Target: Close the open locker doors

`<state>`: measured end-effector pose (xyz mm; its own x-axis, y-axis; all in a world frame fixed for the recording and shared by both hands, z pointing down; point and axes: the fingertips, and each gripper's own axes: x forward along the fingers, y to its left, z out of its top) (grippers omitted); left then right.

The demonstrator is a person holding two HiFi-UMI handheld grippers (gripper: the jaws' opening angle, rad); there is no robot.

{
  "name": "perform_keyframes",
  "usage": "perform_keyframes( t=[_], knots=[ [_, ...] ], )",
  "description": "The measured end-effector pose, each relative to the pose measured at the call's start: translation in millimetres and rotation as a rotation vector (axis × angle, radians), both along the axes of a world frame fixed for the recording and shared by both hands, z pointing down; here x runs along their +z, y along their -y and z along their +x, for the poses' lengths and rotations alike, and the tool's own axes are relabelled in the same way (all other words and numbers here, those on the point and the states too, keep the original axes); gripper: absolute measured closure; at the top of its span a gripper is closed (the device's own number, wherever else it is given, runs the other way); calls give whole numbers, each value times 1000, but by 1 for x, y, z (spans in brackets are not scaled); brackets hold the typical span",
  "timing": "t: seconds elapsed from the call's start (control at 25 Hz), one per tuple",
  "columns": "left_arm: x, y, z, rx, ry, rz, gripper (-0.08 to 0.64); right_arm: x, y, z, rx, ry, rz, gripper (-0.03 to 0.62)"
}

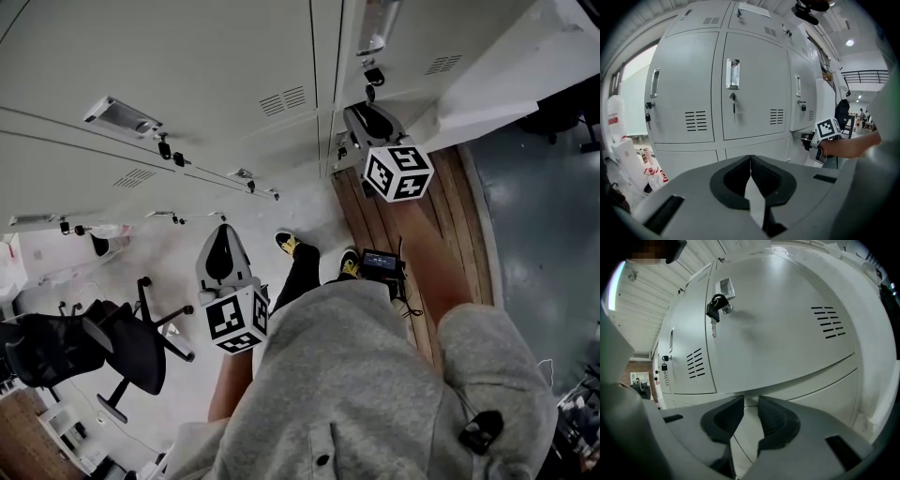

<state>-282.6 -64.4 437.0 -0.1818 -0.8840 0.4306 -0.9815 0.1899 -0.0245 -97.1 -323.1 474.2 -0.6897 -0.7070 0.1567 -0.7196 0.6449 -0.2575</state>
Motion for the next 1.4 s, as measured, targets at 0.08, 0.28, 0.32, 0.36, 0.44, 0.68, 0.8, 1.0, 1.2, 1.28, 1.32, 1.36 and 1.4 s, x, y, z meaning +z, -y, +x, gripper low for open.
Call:
perform_keyframes(
  t=[0.08, 0.28, 0.32, 0.36, 0.44, 0.68, 0.8, 1.0, 1.2, 1.28, 1.32, 1.36, 1.4],
  knots=[
    [0, 1, 3, 9, -1, 1, 549, 1, -1, 0, -4, -15, -11, 488],
    [1, 2, 9, 25, -8, 3, 549, 7, -17, 10, -15, -75, -9, 497],
    [1, 1, 11, 29, -9, 4, 549, 8, -20, 14, -16, -83, -6, 499],
    [2, 1, 13, 32, -10, 5, 549, 7, -24, 19, -15, -90, -3, 501],
    [2, 0, 20, 43, -12, 8, 549, 4, -33, 32, -8, -99, 5, 506],
    [-2, 1, 50, 89, -14, 32, 549, -24, -71, 79, -11, -133, 57, 535],
    [-5, 0, 71, 117, -15, 45, 549, -45, -96, 108, -19, -149, 95, 545],
    [-10, -4, 109, 160, -11, 74, 549, -72, -128, 168, 40, -163, 139, 546],
    [-16, -15, 139, 175, -4, 96, 549, -81, -154, 219, 99, -197, 150, 546],
    [-18, -18, 145, 173, -2, 102, 549, -83, -162, 232, 116, -196, 150, 546],
    [-20, -20, 147, 172, 1, 105, 549, -84, -165, 236, 122, -194, 152, 546],
    [-21, -21, 149, 172, 3, 108, 549, -84, -168, 238, 125, -190, 152, 546],
    [-23, -22, 151, 172, 6, 111, 549, -85, -170, 240, 125, -185, 151, 546]
  ],
)
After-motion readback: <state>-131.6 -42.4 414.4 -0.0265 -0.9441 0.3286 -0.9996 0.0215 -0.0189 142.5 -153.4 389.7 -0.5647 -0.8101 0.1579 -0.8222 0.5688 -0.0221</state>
